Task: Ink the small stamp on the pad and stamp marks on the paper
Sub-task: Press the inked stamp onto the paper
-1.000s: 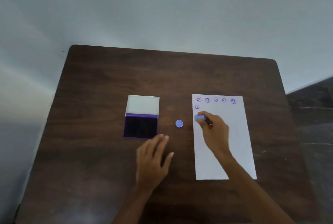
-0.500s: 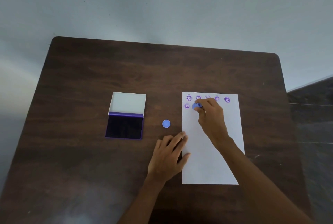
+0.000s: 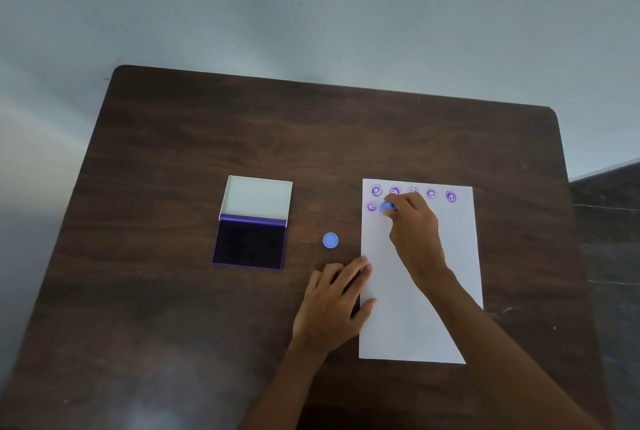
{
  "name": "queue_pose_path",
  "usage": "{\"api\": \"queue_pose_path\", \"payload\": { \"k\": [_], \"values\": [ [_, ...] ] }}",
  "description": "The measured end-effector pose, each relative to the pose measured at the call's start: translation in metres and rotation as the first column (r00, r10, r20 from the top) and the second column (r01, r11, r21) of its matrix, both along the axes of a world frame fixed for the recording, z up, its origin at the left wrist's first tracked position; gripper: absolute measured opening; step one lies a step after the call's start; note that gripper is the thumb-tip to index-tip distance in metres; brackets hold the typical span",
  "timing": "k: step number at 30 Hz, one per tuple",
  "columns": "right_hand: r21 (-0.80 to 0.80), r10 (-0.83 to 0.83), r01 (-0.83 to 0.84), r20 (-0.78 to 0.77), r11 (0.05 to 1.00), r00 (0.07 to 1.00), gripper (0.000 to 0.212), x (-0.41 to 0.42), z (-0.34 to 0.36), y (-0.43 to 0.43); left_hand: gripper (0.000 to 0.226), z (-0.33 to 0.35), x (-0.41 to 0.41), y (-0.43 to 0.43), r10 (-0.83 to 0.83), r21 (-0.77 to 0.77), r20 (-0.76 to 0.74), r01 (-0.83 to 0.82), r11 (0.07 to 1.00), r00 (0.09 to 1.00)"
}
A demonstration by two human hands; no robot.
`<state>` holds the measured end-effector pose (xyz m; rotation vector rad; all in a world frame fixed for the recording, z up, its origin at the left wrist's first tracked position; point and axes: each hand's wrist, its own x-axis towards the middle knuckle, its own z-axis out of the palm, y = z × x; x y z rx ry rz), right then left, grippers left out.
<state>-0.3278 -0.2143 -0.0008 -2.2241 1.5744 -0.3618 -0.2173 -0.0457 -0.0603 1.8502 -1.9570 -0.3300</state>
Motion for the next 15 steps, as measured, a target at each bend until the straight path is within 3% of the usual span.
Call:
{"api": "queue_pose_path", "payload": {
  "k": [8, 15],
  "values": [
    [-0.052, 0.063, -0.064, -0.022, 0.997, 0.998, 0.033, -0.0016, -0.0026, 0.0027, 0.048, -0.0002, -0.0010, 0.0016, 0.000, 0.010, -0.024, 0.000, 1.000, 1.000],
    [-0.055, 0.147, -0.158, -0.169, 0.986, 0.975, 0.042, -0.0059, -0.0057, -0.0040, 0.047, -0.0004, -0.0023, 0.0019, 0.004, 0.013, -0.043, -0.003, 1.000, 0.999]
  ]
}}
